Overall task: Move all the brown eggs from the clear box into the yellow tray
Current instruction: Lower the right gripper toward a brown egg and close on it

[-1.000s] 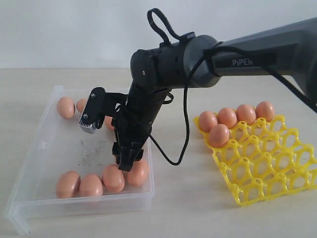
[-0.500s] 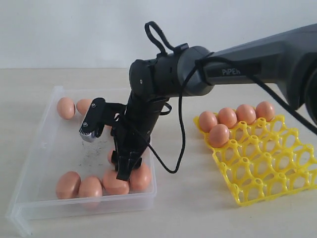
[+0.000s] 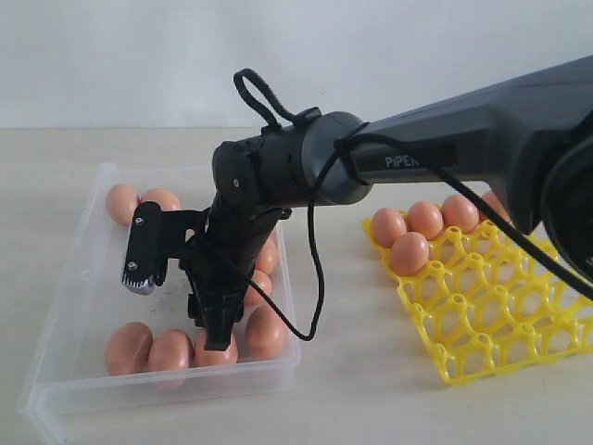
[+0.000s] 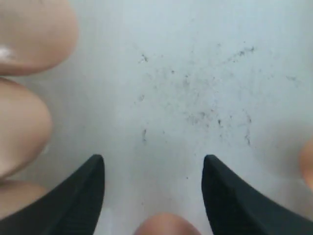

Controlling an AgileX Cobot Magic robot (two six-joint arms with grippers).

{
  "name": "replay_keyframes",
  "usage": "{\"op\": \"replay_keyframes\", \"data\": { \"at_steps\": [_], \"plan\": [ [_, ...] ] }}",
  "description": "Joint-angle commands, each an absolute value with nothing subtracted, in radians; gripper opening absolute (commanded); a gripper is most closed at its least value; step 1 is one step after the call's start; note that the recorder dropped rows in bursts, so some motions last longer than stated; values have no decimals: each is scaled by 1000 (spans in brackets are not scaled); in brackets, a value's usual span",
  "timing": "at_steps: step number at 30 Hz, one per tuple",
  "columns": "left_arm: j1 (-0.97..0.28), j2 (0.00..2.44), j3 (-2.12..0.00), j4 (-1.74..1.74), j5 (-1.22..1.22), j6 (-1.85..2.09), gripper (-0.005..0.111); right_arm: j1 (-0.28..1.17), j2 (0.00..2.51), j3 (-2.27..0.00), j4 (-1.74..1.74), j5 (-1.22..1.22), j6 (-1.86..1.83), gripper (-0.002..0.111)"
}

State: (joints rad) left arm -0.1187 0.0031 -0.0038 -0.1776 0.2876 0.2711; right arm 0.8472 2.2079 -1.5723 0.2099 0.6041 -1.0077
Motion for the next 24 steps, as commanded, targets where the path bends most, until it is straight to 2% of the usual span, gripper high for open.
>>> {"op": "replay_keyframes", "data": {
  "at_steps": [1,6,11,18,21,24],
  "plan": [
    [-125,0,0,-176,285,271,4,846,2205,-1570,94,618,-850,54],
    [-125,0,0,-176,285,271,4,846,2160,-1572,-98,623,-553,54],
    [-125,0,0,-176,285,271,4,846,2130,-1656,-110,846,-433,54],
    [-125,0,0,-176,285,271,4,846,2130,-1702,-110,923,-37,54],
    [-125,0,0,-176,285,271,4,846,2138,-1702,-82,932,-59,54],
    [-125,0,0,-176,285,271,4,846,2142,-1702,-42,953,-231,54]
  ]
}}
